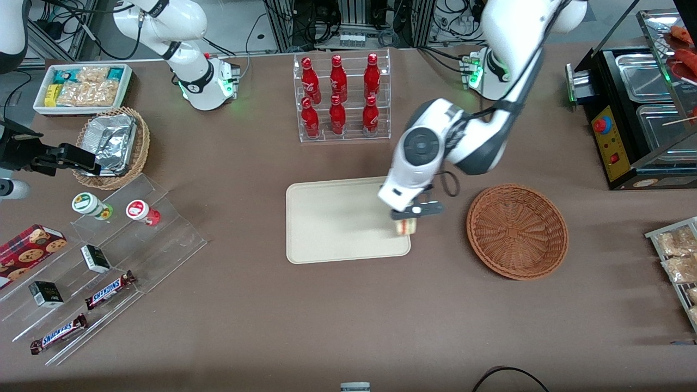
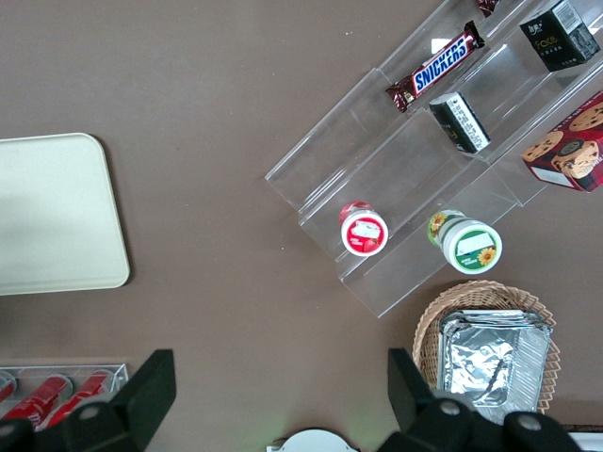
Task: Place sandwich from basket to tray
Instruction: 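Carry the held sandwich over to the cream tray, then lower the sandwich onto the tray and open the left gripper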
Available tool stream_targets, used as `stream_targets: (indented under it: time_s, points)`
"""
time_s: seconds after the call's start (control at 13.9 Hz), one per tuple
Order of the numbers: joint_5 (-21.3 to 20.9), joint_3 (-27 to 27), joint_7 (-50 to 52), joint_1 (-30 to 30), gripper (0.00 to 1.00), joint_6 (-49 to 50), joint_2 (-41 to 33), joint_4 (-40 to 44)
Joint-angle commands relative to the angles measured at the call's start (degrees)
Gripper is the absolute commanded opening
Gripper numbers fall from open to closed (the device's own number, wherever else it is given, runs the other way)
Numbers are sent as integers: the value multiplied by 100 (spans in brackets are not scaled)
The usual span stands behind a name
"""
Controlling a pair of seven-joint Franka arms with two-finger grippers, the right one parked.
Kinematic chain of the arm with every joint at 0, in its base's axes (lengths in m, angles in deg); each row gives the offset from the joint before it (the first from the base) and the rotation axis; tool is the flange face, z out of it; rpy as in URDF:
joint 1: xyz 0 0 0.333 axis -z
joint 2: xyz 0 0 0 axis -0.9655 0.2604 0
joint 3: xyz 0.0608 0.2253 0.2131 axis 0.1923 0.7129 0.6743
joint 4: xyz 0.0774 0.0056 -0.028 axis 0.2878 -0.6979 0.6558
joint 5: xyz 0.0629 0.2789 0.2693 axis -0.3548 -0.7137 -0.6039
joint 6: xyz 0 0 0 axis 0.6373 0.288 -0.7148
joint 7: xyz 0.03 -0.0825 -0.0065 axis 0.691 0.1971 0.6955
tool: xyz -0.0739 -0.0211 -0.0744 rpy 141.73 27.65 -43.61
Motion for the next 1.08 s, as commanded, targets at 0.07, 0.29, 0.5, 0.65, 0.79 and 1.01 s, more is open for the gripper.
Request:
stream_targets:
  time_s: [0.07, 0.29, 0.5, 0.65, 0.79, 1.01]
  points:
    - [-96, 73, 560, 537, 0, 86, 1027, 1208]
    - [-105, 107, 851, 836, 0, 86, 1608, 1824]
    - [-105, 125, 922, 890, 0, 69, 1723, 1914]
    - [-122, 134, 1036, 899, 0, 69, 1855, 2010]
    - [-393, 125, 1334, 978, 0, 60, 1978, 2116]
    - [-465, 117, 1450, 978, 55, -45, 2014, 2116]
